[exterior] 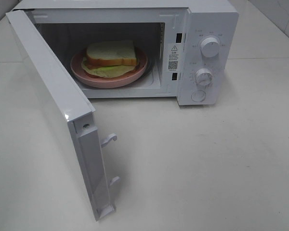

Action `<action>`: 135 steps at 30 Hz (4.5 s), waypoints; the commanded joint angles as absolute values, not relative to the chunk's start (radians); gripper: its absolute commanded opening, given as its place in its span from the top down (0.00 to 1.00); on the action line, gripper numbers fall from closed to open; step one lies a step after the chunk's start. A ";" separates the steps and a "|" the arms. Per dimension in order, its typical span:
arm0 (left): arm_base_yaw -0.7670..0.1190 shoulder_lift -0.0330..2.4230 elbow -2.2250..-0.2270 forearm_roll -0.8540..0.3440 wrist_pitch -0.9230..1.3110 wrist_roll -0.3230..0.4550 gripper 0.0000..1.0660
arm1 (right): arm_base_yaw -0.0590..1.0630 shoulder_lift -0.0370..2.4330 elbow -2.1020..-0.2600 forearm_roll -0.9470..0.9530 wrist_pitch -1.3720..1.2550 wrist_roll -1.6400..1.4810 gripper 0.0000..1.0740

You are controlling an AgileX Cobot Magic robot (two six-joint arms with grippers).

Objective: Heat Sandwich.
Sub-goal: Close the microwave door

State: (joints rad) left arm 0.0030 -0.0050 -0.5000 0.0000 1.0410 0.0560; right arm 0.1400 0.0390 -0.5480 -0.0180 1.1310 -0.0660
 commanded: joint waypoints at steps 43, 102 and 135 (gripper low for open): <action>0.003 -0.027 -0.499 -0.007 1.039 0.054 0.08 | 0.106 -0.031 -0.510 0.000 1.034 -0.063 0.29; 0.003 0.762 -0.322 -0.027 0.007 0.083 1.00 | 0.106 -0.031 -0.510 0.000 1.033 -0.062 0.29; -0.127 1.430 -0.345 0.235 -0.738 -0.087 1.00 | 0.106 -0.031 -0.510 0.000 1.033 -0.062 0.29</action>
